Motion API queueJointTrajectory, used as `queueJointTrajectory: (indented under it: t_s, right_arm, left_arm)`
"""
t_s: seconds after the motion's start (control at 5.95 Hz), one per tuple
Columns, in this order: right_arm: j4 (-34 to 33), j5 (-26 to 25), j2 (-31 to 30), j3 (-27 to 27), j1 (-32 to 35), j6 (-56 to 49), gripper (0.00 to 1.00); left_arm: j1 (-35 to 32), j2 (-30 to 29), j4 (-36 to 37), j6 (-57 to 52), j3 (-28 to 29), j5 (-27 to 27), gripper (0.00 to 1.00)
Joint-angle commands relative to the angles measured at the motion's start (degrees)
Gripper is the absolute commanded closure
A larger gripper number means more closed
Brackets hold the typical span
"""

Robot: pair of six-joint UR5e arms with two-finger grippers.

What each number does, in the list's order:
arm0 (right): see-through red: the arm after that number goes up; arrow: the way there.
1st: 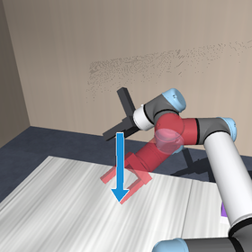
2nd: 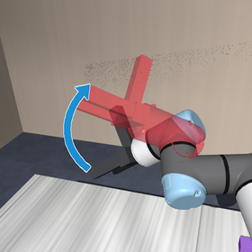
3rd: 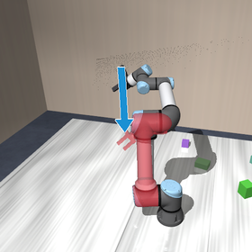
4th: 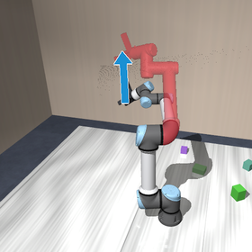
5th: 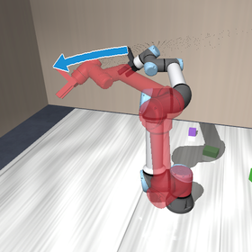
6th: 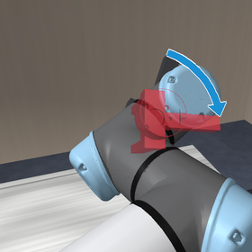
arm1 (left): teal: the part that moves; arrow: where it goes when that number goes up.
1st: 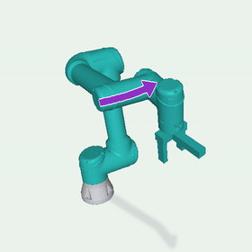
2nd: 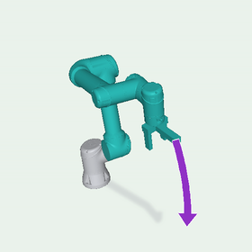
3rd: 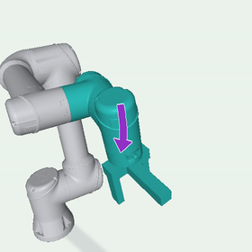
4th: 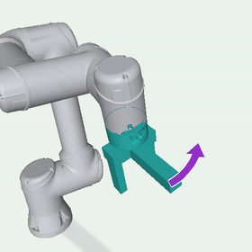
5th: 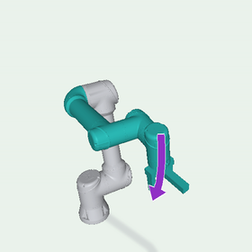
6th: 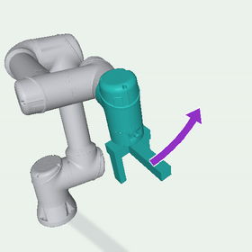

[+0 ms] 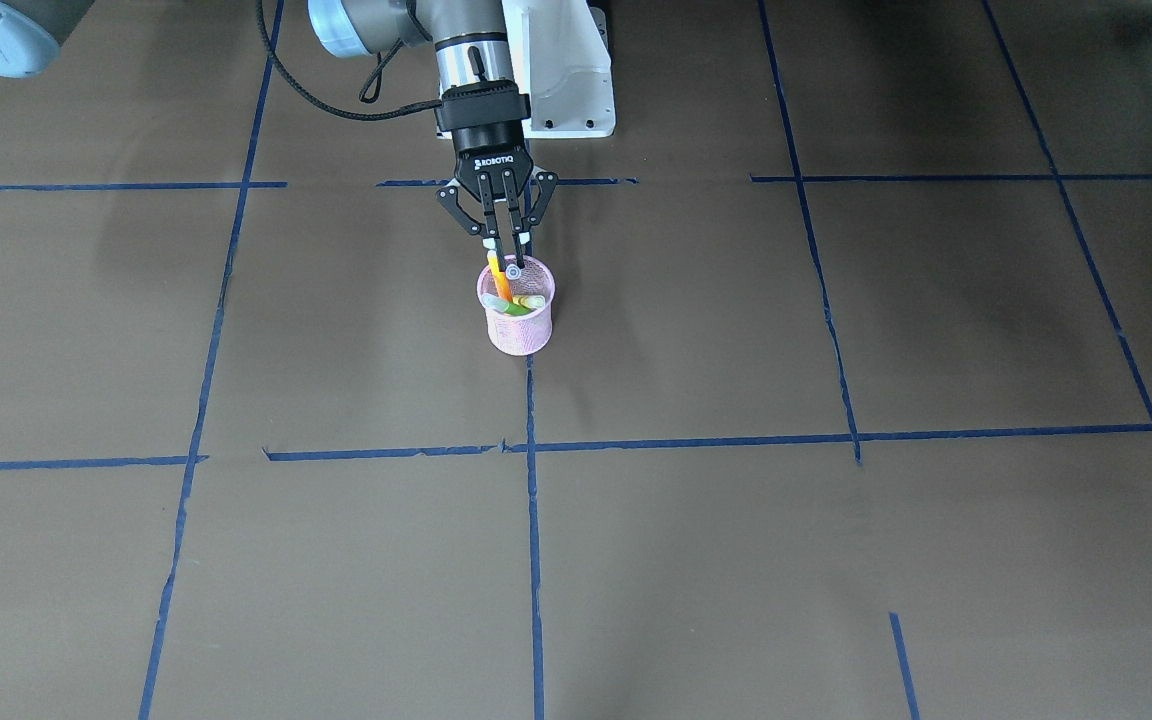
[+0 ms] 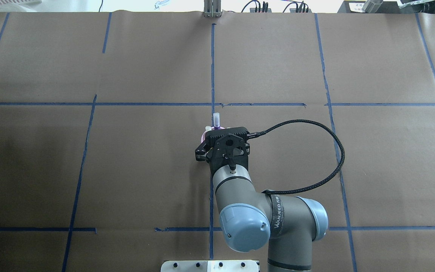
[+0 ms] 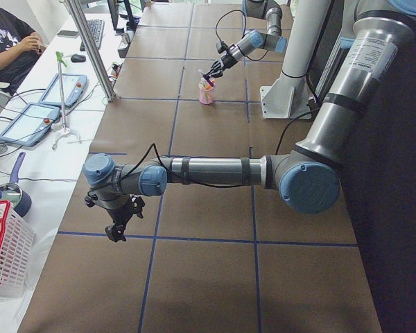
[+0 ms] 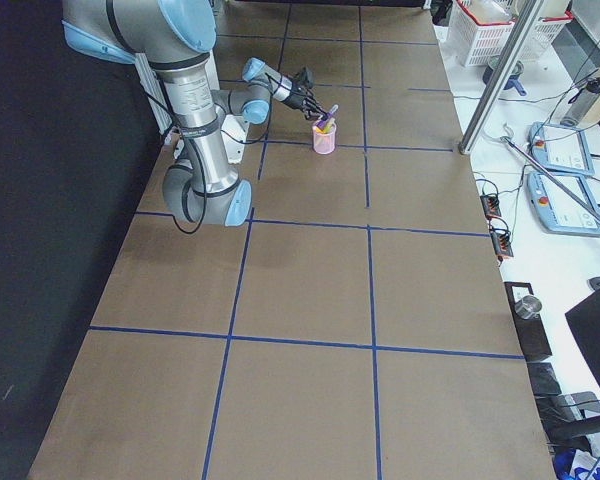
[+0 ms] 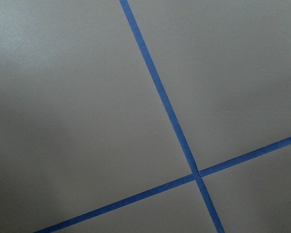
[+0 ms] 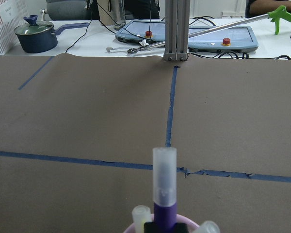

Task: Collect pens into pen holder
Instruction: 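Lower the purple marker into the pen holder and open the right gripper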

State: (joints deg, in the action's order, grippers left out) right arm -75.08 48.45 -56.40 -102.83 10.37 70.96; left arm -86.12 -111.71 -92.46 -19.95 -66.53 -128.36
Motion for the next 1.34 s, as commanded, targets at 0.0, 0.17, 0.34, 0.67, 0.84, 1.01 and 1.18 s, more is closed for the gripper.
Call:
queueJointTrajectory:
  t_s: [0.0, 0.17, 0.34, 0.67, 0.84, 1.01, 1.18]
  right_arm:
    - [0.0, 0.0, 0.4, 0.3, -0.1, 0.1, 1.0]
    - [0.0, 0.0, 0.4, 0.4, 0.0, 0.0, 1.0]
    - [-0.1, 0.0, 0.4, 0.4, 0.8, -0.3, 1.0]
    - [-0.1, 0.0, 0.4, 0.4, 1.6, -0.4, 0.43]
    - [-0.1, 0.0, 0.5, 0.4, 2.0, -0.6, 0.0]
    - [-0.2, 0.3, 1.5, 0.4, 2.6, -0.8, 0.0]
    - [-0.4, 2.2, 4.9, 0.0, 4.3, -4.8, 0.0]
  left_arm:
    - [0.0, 0.0, 0.0, 0.0, 0.0, 0.0, 0.0]
    - [0.0, 0.0, -0.1, -0.1, 0.0, 0.0, 0.0]
    - [0.0, -0.1, -0.1, -0.1, 0.0, 0.0, 0.0]
    - [-0.4, 0.0, -0.1, -0.1, 0.0, 0.0, 0.0]
    - [-0.4, 0.0, -0.1, -0.1, 0.0, 0.0, 0.0]
    - [-0.4, 0.0, -0.1, -0.1, 0.0, 0.0, 0.0]
    - [-0.4, -0.1, -0.1, -0.1, 0.0, 0.0, 0.0]
